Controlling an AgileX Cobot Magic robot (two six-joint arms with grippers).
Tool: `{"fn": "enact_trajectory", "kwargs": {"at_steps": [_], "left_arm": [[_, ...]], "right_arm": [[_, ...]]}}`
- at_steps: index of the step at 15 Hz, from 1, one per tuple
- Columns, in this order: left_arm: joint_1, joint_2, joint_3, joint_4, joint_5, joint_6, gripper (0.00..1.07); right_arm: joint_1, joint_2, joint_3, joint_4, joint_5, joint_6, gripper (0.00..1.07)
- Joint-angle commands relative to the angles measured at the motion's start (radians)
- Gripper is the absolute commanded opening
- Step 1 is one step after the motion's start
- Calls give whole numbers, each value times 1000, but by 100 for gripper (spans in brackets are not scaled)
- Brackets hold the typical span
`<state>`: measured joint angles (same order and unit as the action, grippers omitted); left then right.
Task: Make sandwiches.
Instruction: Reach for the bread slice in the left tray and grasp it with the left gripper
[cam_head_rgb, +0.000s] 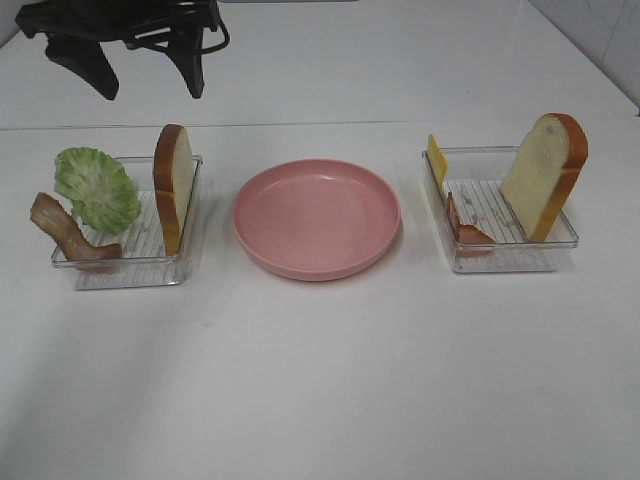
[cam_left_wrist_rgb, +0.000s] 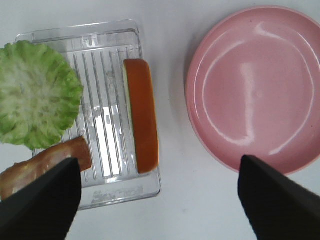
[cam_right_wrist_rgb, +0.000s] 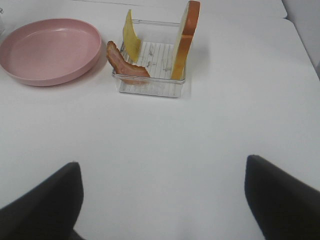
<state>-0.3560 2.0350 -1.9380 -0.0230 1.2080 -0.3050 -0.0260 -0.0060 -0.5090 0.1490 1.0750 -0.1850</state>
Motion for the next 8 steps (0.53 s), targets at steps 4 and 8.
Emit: {"fn": "enact_trajectory", "kwargs": {"at_steps": [4,8], "left_arm": [[-11,139,-39,31,30,-18,78],[-11,189,-38,31,-28,-18,75]], "right_arm": [[-8,-14,2,1,-6,-1,83],[-8,-14,2,1,-6,-1,83]]}}
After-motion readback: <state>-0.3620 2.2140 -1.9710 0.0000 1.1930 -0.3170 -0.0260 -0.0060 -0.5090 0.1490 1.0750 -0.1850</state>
